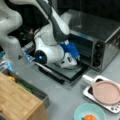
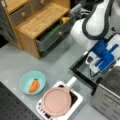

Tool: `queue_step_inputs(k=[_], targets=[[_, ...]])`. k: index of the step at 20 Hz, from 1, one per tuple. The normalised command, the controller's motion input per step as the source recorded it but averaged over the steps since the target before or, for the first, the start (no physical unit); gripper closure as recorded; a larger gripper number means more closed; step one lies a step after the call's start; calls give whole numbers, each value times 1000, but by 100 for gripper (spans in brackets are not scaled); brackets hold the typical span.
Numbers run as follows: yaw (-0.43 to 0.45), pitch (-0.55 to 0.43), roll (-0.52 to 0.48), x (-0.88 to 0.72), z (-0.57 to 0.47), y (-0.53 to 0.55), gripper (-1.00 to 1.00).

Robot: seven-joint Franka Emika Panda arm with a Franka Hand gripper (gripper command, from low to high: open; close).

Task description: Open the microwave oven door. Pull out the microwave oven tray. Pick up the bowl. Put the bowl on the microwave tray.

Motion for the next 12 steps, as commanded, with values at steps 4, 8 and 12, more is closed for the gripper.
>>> queue_step_inputs(k=[4, 8, 12], targets=[[132, 34, -114, 77, 109, -477, 100], [152, 31, -78, 93, 135, -430, 100], [159, 7, -48, 155, 81, -328, 100]])
